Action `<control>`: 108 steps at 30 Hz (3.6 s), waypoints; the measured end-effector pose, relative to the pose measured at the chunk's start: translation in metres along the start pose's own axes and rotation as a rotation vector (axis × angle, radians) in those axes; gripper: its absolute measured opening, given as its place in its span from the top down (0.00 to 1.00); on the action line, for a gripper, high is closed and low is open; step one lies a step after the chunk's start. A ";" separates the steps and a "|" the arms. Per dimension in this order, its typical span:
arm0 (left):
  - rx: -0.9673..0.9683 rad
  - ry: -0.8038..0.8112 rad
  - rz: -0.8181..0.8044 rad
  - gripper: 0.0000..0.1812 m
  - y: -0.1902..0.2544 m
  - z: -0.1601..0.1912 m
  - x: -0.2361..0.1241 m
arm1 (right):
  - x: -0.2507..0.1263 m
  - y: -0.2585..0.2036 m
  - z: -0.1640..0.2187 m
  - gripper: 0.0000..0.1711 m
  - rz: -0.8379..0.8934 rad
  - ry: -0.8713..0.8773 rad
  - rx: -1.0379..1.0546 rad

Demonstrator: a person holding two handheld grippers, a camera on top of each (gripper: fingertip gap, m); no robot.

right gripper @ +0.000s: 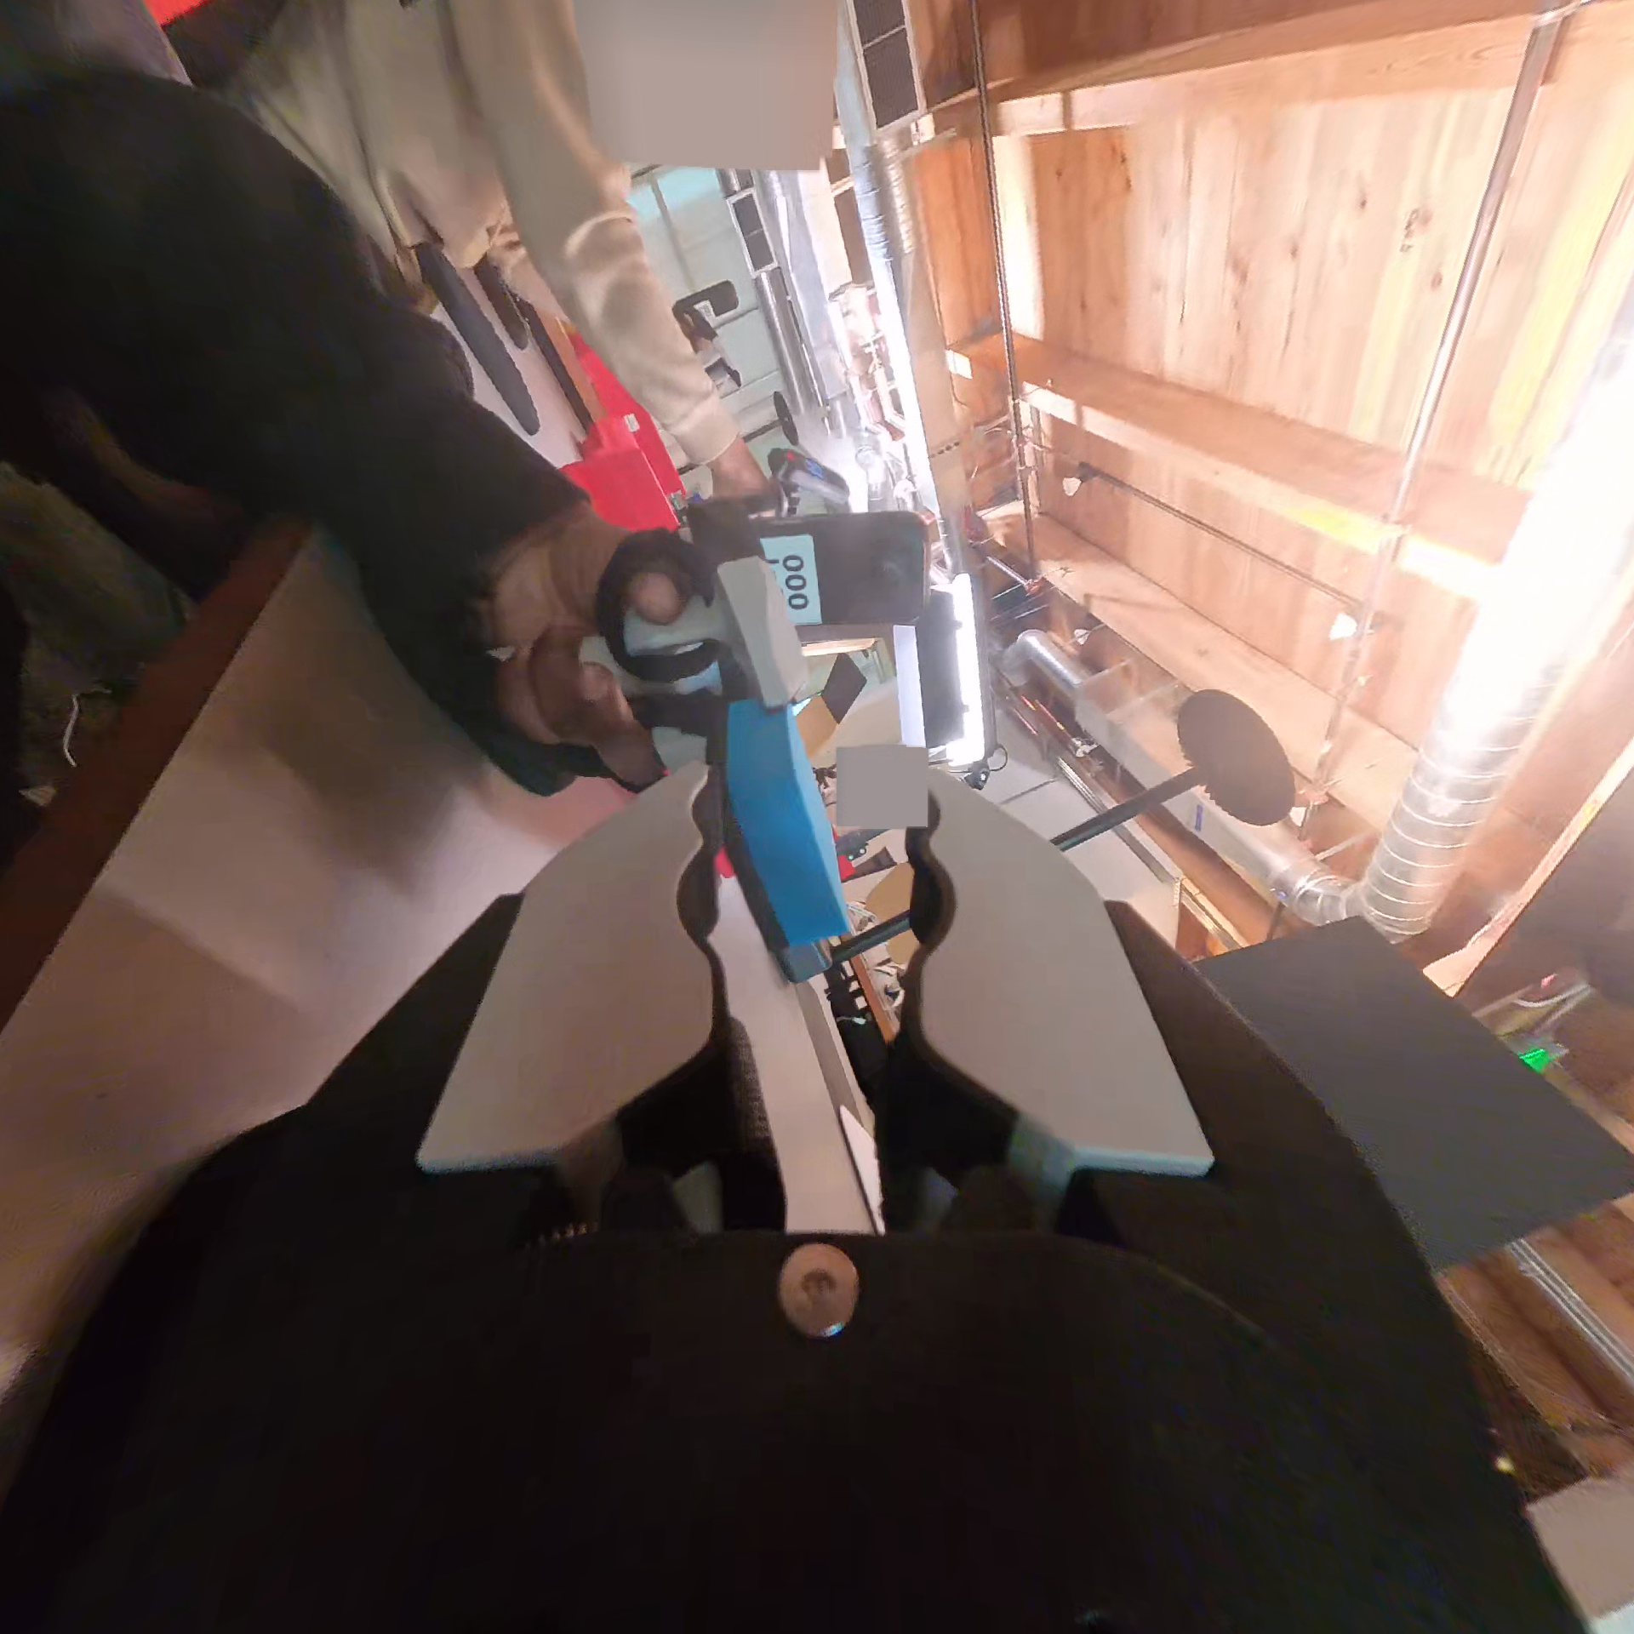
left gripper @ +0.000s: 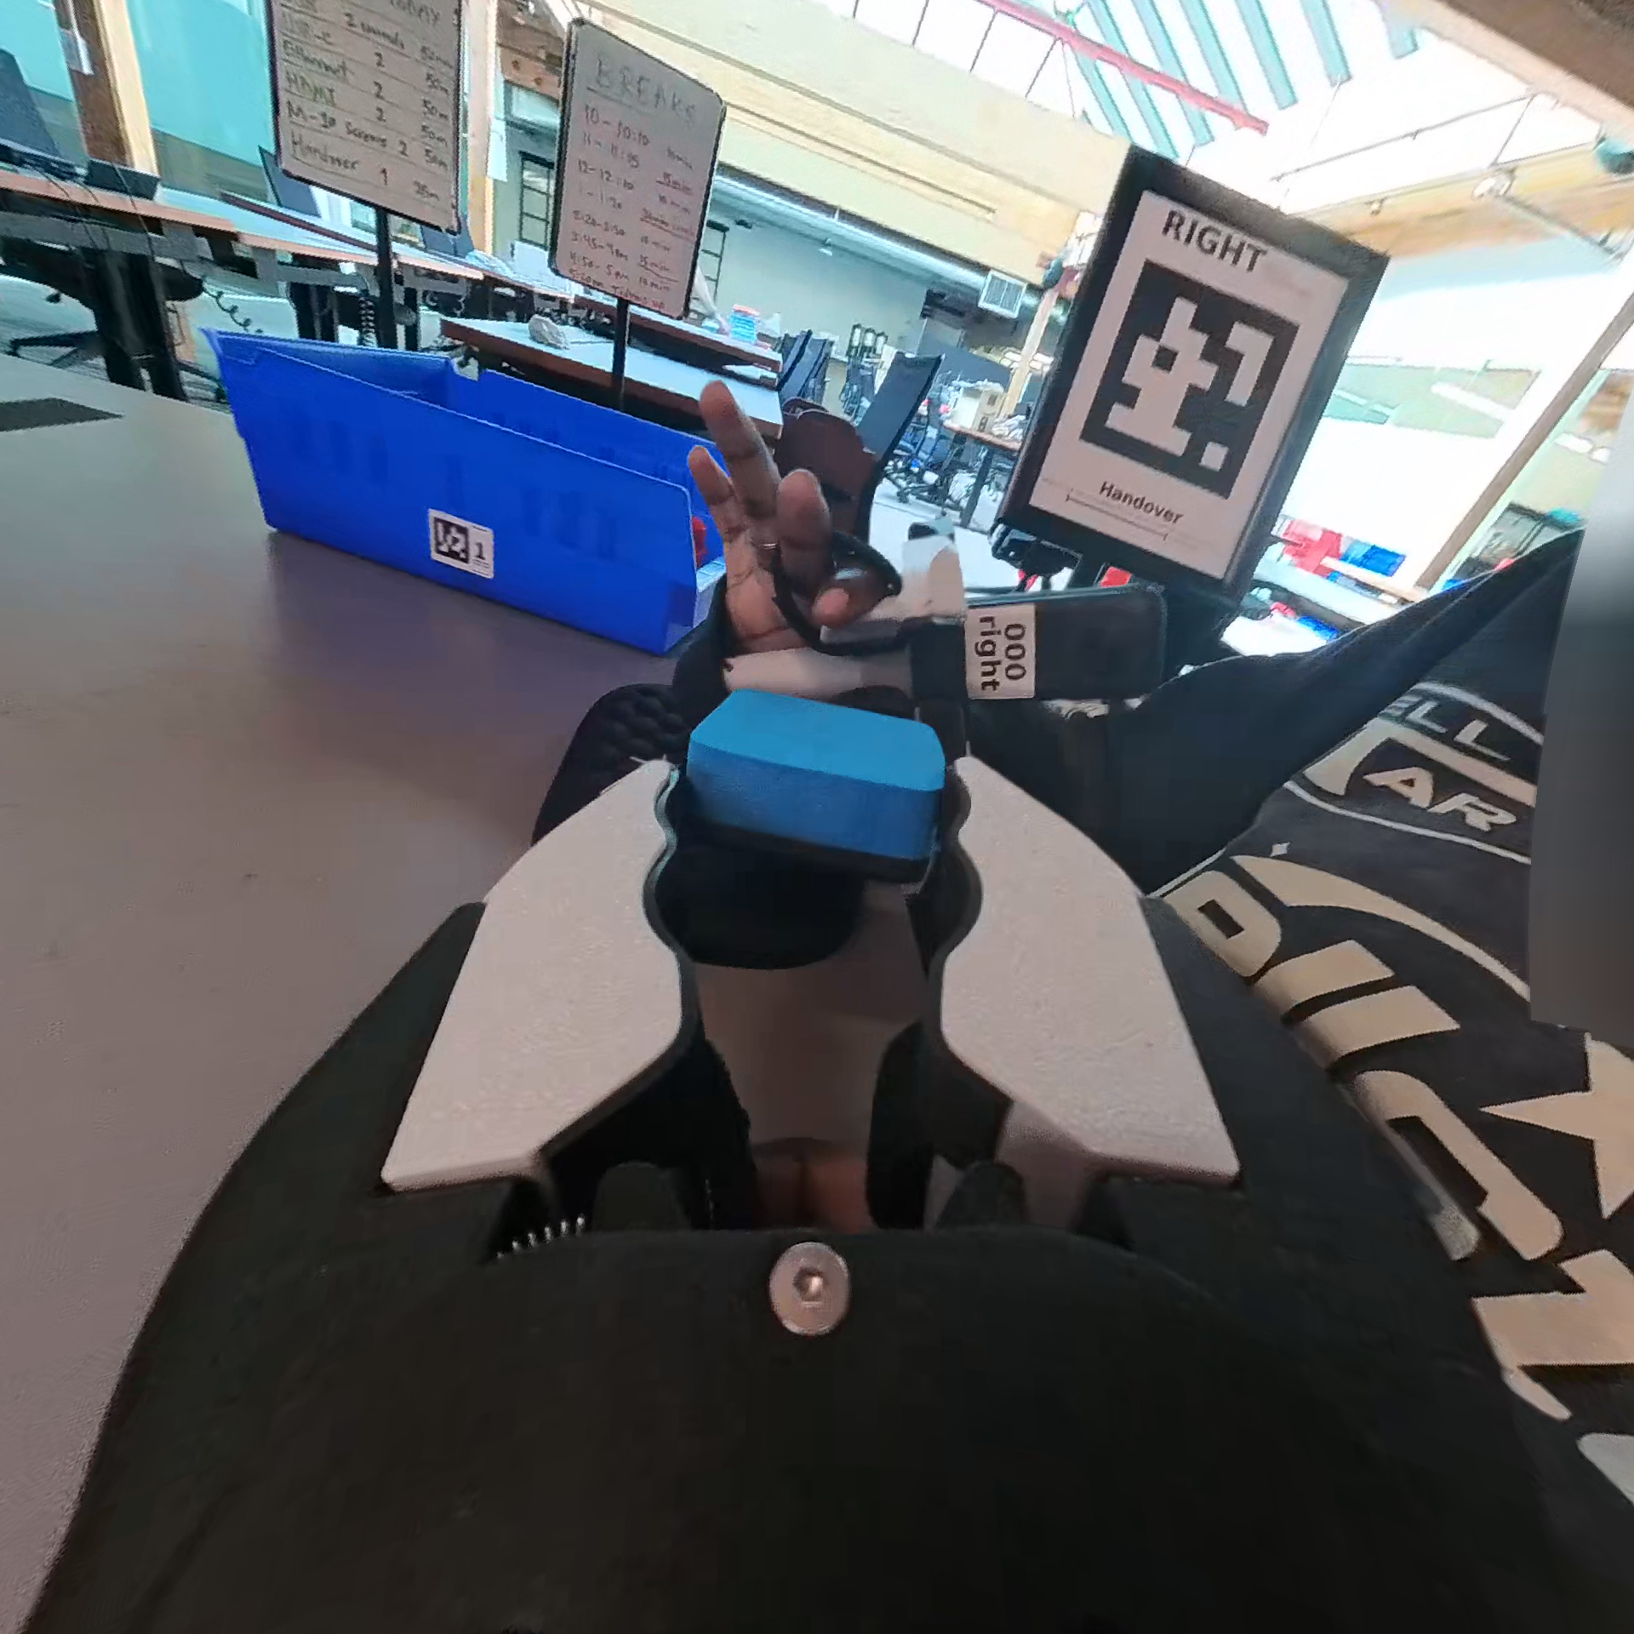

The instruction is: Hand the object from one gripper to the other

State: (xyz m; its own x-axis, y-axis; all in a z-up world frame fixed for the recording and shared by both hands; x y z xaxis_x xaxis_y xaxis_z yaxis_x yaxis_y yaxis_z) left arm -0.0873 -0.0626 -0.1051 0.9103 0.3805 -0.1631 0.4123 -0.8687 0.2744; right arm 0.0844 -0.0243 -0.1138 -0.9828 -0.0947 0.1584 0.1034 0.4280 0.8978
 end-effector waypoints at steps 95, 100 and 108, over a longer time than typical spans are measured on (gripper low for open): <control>0.178 0.029 0.046 0.69 0.016 -0.002 0.002 | 0.007 0.000 -0.010 0.88 0.018 -0.129 -0.250; 0.555 0.230 -0.144 0.64 0.029 -0.008 -0.005 | 0.005 0.016 -0.006 0.88 -0.122 -0.085 0.225; 0.652 0.152 -0.244 0.85 0.028 -0.003 0.004 | 0.006 0.023 0.005 0.88 -0.301 -0.051 0.677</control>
State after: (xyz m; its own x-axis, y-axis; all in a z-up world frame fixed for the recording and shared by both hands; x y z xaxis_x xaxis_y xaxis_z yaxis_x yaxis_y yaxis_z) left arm -0.0725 -0.0841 -0.0948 0.8093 0.5874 -0.0009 0.5420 -0.7475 -0.3841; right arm 0.0806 -0.0108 -0.0944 -0.9613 -0.2606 -0.0892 -0.2724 0.8520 0.4470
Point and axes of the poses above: each gripper's, where its closed fingertips meet, x out along the fingers, z out of its underside, y = z × x across the jaws, the point moved 8 cm from there along -x, back along the fingers, and after that the axes turned 10 degrees about -y, right-handed, at the moved point
